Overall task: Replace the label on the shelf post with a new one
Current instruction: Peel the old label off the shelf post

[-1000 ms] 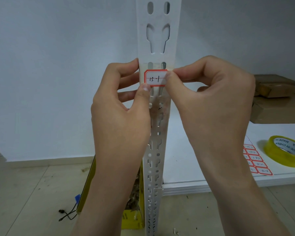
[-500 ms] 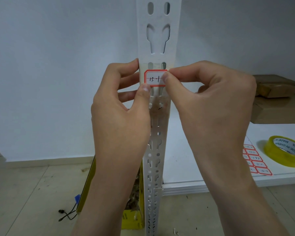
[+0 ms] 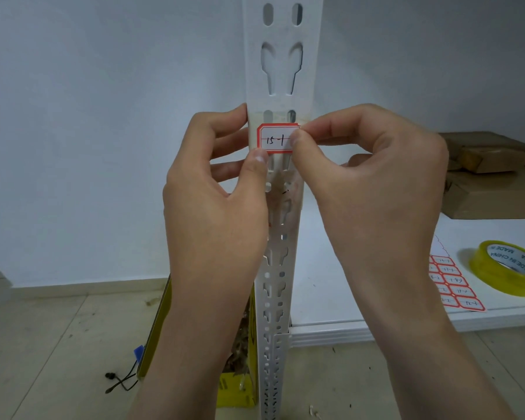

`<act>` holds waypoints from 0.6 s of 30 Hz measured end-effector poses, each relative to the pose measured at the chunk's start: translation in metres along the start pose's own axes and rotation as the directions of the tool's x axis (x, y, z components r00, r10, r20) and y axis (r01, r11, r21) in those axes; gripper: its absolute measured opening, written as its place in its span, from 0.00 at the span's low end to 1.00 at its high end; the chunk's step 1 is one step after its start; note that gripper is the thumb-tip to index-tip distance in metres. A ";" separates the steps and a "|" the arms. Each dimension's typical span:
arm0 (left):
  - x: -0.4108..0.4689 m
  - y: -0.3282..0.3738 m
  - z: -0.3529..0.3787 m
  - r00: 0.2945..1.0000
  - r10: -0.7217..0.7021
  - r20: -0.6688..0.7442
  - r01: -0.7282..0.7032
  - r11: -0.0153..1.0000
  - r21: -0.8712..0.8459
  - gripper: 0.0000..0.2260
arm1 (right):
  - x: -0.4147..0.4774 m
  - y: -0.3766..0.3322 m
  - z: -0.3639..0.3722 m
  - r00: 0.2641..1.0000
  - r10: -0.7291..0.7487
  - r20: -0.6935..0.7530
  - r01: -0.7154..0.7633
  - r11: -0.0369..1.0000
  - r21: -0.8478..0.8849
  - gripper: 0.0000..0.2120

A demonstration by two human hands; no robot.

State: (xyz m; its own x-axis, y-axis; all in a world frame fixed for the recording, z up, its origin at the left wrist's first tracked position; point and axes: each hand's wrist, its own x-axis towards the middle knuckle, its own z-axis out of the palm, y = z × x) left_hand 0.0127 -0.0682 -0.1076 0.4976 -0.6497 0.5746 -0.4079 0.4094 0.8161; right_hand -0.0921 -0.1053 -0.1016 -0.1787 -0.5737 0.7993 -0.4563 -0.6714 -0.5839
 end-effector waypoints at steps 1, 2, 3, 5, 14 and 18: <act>0.000 0.000 0.000 1.000 0.000 -0.001 0.000 1.000 -0.005 0.12 | 0.000 -0.001 0.000 1.000 0.005 -0.004 -0.005 1.000 0.011 0.02; 0.000 0.000 0.000 1.000 -0.002 -0.002 0.002 1.000 -0.007 0.12 | 0.000 -0.001 0.000 1.000 0.010 -0.006 -0.010 1.000 0.019 0.02; 0.000 0.000 0.000 1.000 -0.003 -0.003 0.003 1.000 -0.005 0.12 | 0.000 -0.002 0.000 1.000 0.018 -0.006 -0.018 1.000 0.025 0.02; 0.000 -0.001 0.000 1.000 -0.004 -0.005 0.004 1.000 -0.002 0.13 | 0.000 -0.003 0.000 0.999 0.036 0.001 -0.036 0.999 0.032 0.02; -0.001 0.000 0.000 1.000 -0.004 -0.004 0.004 1.000 0.012 0.13 | 0.002 -0.008 0.000 0.997 0.059 0.040 -0.059 0.998 -0.020 0.05; -0.001 -0.001 0.000 1.000 0.003 -0.008 -0.003 1.000 0.009 0.13 | 0.003 -0.006 -0.001 0.996 0.074 0.050 -0.074 0.997 -0.005 0.03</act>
State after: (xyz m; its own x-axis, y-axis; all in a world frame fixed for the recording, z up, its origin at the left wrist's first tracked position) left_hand 0.0123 -0.0680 -0.1091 0.5023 -0.6436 0.5775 -0.4160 0.4057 0.8139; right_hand -0.0909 -0.1025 -0.0957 -0.1680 -0.6450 0.7454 -0.4459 -0.6247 -0.6411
